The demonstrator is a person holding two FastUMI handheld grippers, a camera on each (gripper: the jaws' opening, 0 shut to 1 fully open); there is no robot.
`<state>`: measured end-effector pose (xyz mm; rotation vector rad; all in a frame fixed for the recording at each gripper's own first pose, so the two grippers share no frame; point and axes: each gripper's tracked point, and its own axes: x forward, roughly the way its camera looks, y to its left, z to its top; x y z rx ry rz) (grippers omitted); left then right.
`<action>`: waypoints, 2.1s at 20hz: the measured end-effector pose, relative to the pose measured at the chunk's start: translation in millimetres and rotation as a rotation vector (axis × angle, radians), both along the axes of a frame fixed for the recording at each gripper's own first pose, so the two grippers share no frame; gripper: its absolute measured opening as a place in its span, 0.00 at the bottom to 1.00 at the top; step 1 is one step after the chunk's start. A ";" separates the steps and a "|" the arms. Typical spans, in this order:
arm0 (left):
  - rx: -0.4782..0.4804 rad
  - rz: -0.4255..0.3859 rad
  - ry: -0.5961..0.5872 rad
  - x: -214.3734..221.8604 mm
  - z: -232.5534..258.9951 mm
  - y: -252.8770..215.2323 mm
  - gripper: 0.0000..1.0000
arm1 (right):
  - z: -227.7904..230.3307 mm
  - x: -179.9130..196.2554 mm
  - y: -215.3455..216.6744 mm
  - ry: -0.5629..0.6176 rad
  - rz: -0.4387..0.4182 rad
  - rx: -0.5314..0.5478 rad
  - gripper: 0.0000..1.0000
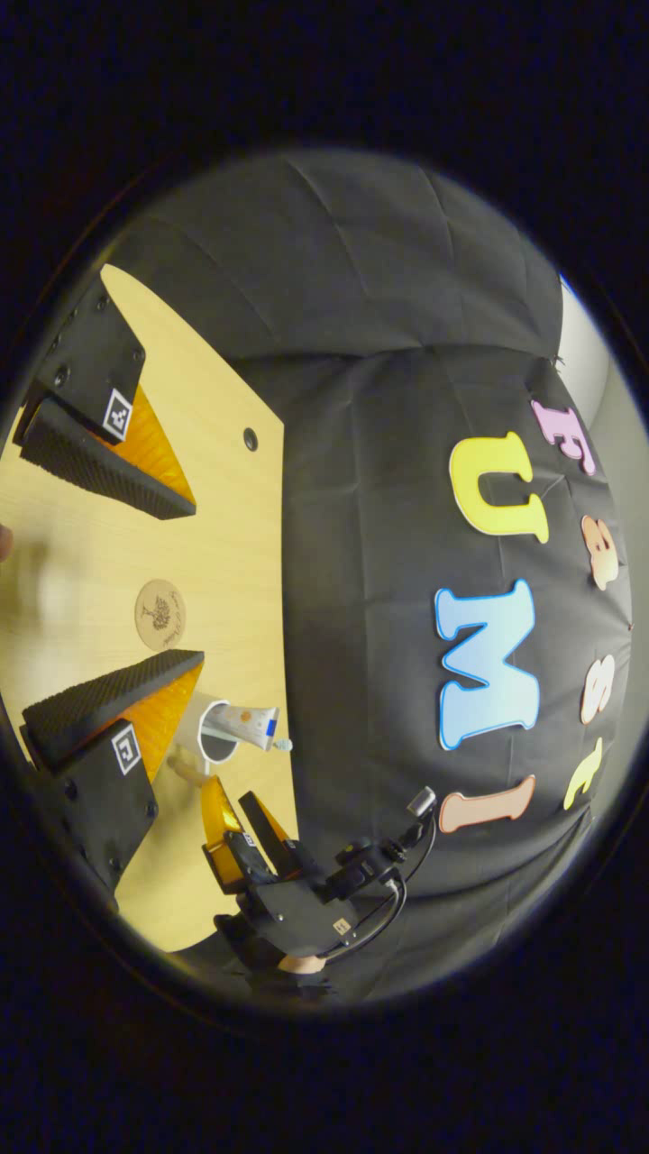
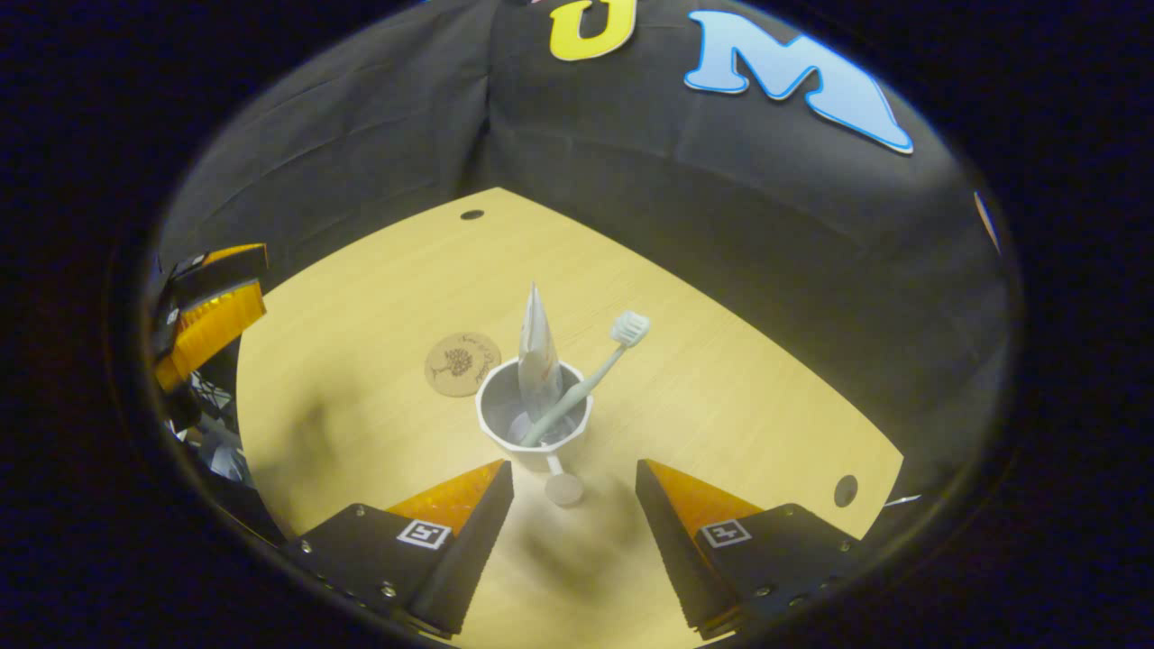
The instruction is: Put the toothbrush and toothpaste on the desktop into the cup, then pick up the cup and place it on the coaster on the desktop.
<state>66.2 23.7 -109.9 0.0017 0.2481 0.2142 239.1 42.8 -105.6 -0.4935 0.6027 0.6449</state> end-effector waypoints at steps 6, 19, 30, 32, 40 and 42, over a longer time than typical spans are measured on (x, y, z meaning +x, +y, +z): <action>-0.011 0.084 0.039 -21.5 -16.3 26.8 0.98 | -23.0 6.9 10.8 0.056 0.046 -0.055 0.84; -0.014 0.139 0.047 -23.7 -20.1 37.3 0.98 | -37.6 12.8 13.9 0.096 0.056 -0.082 0.26; -0.021 0.152 0.047 -22.3 -22.9 40.9 0.98 | -33.2 13.6 15.6 0.082 0.047 -0.083 0.08; -0.022 0.155 0.047 -22.3 -23.3 42.7 0.98 | -31.4 12.3 16.3 0.080 0.051 -0.084 0.08; -0.022 0.156 0.048 -26.9 -27.0 50.6 0.98 | -17.4 14.9 40.0 0.051 0.044 -0.018 0.08; -0.021 0.157 0.049 -27.2 -28.5 53.7 0.98 | -12.3 14.0 55.9 0.057 0.050 0.021 0.08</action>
